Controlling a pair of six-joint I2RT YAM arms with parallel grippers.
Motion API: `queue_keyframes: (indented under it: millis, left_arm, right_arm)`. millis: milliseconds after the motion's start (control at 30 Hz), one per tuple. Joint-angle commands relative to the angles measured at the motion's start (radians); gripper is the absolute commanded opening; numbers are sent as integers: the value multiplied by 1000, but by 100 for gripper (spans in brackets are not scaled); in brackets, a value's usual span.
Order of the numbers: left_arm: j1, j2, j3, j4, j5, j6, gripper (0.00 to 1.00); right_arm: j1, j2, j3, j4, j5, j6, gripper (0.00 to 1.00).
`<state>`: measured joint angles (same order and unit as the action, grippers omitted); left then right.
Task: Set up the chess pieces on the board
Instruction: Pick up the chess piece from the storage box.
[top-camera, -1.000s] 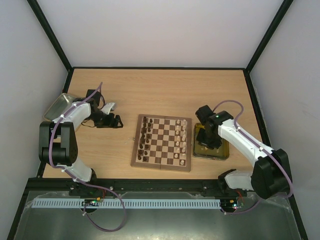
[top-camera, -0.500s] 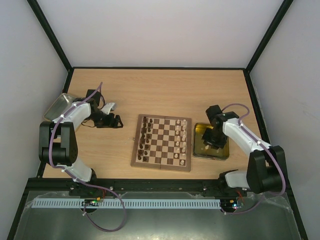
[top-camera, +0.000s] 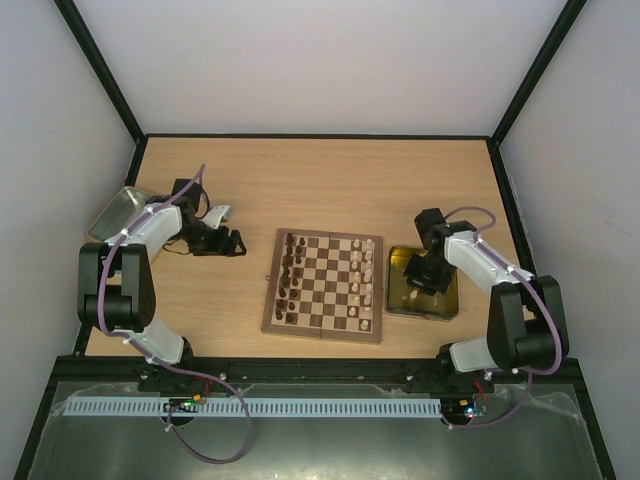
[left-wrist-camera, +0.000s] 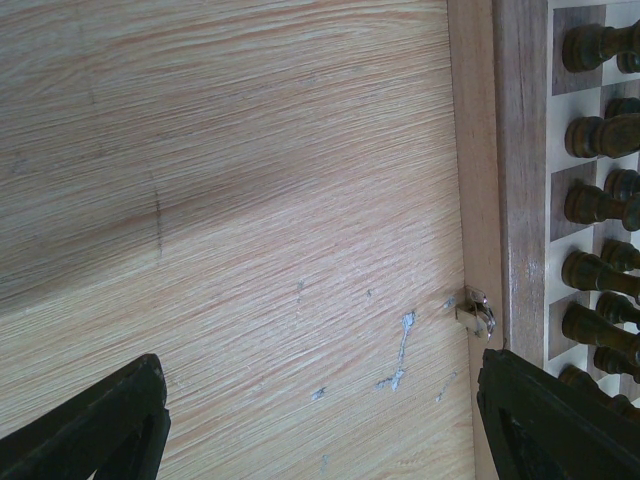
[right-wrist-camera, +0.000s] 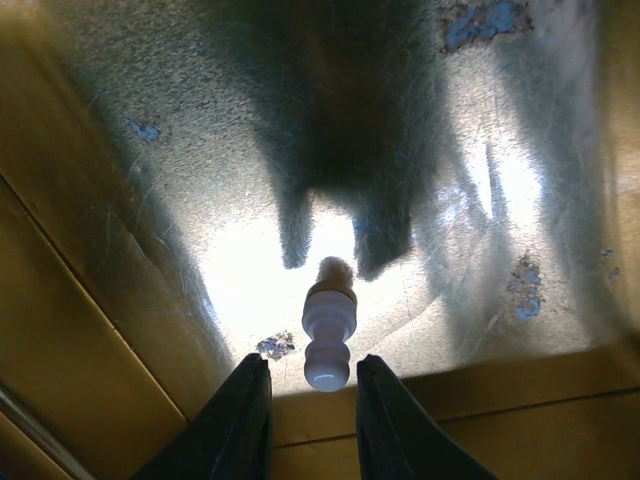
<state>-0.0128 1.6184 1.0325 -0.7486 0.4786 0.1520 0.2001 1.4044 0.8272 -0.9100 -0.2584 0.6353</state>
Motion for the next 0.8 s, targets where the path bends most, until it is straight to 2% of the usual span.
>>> queue_keyframes:
  millis: [0,200,400,767]
  left_arm:
    - [-1,-6,-9,-9,2,0,85]
    - [-1,-2,-11,-9,1,0,85]
    - [0,1,-9,-9,2,1,85]
    - [1,3,-10,-9,5,1,85]
  right_arm:
    - [-6,20,-14,16,-2,-25,22]
    - [-6,22,-27,21,19,-31,21]
    - [-6,30,-29,25,33,-37,15]
    - [-6,37,-33,31,39,-32,11]
